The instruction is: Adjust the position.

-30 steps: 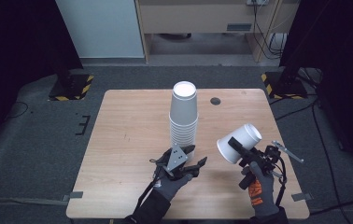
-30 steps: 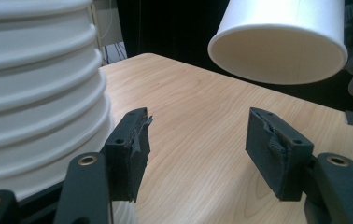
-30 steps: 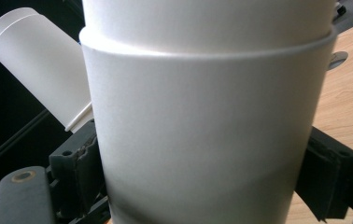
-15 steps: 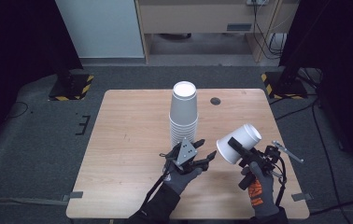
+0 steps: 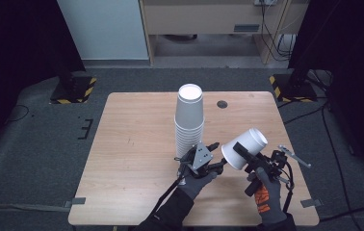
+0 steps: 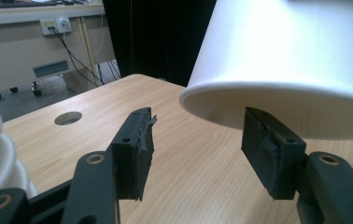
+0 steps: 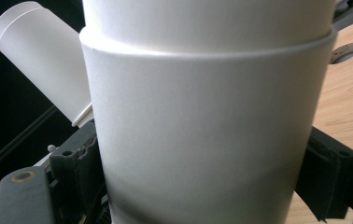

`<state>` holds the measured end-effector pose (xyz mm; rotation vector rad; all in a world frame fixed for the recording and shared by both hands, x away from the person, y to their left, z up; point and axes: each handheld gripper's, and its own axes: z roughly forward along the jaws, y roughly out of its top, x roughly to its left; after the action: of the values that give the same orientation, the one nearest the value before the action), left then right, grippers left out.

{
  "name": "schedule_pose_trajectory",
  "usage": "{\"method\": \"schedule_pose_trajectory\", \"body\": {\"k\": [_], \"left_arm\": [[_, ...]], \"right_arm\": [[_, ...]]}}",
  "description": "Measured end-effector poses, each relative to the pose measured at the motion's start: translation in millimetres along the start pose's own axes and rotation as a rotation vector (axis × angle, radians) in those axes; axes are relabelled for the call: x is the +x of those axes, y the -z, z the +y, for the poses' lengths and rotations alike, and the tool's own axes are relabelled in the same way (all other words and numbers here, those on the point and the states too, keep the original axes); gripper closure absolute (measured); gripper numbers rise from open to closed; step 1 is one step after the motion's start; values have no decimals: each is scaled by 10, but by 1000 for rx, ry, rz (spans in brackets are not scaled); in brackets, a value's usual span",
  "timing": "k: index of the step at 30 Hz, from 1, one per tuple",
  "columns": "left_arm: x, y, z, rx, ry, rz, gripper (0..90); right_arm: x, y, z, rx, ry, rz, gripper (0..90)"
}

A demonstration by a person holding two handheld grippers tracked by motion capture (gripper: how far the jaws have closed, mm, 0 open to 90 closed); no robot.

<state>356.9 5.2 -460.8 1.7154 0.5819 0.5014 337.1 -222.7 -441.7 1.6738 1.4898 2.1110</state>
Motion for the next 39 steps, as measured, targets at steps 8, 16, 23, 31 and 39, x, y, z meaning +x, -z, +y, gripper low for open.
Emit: {"method": "schedule_pose_trajectory", "body": {"k": [8,16,23,31,39], "left_arm": [[-23,-94,3,-28,-6,-9,453],[-15,-124,15,-51,-15,0,491],[-1,-136,43,-68,-20,11,552],[-10,-152,34,-82,-13,15,630],[10,-121,-13,-76,-17,19,731]], "right_arm": [[8,0,-6,10,-8,5,159],[11,-13,-15,19,-23,15,159],[5,-34,-36,30,-19,19,158],[7,-57,-58,53,-26,28,157],[-14,-69,-59,67,-31,29,154]]}}
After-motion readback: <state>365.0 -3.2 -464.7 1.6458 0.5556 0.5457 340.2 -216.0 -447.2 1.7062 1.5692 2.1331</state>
